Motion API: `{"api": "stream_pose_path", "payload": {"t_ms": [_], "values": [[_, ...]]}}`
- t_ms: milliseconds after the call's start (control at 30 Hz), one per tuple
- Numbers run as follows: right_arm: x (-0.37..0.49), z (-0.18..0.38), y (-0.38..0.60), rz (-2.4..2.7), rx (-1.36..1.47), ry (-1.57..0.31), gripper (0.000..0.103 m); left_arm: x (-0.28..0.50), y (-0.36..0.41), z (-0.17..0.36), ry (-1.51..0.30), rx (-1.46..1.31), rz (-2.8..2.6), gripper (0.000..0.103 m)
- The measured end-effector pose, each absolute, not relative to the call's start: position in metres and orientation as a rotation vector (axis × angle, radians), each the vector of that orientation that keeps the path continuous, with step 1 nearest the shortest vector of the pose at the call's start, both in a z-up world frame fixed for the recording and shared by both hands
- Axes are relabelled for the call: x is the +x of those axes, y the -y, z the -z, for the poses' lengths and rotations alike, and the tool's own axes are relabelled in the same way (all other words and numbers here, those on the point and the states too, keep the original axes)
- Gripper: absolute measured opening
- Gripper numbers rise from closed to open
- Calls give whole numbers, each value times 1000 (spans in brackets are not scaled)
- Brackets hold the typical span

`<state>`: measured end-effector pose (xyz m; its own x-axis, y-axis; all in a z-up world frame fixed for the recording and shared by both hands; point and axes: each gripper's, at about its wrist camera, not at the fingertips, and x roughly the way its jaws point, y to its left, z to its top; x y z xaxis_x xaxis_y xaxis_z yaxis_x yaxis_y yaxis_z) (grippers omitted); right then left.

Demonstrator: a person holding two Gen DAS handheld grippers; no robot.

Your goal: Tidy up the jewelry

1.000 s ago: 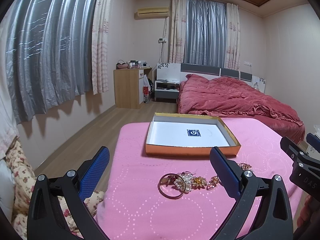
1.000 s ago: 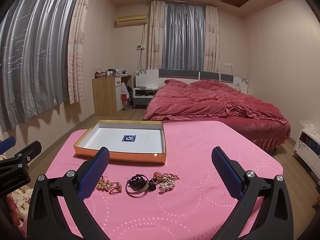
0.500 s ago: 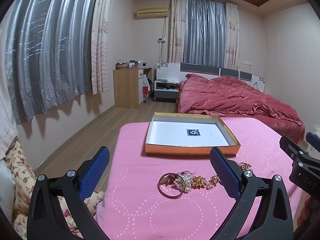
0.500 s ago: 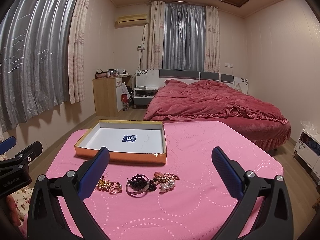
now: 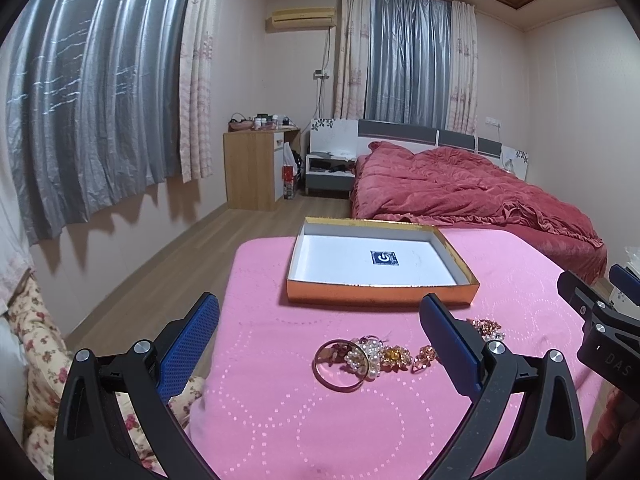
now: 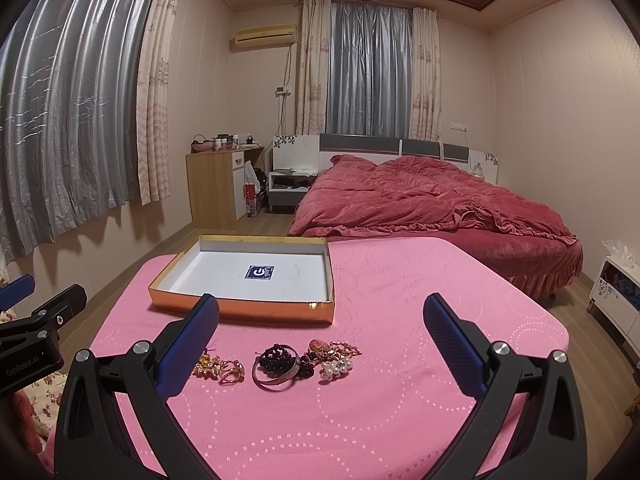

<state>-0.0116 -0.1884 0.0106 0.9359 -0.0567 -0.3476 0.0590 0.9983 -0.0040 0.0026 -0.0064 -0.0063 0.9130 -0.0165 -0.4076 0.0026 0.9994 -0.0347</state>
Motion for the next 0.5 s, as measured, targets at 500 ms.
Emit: {"api": "stream_pose_path", "payload": {"t_ms": [500], "values": [[17, 23, 209, 80, 43, -512, 0, 56, -40, 50, -707, -116, 37, 97]]}}
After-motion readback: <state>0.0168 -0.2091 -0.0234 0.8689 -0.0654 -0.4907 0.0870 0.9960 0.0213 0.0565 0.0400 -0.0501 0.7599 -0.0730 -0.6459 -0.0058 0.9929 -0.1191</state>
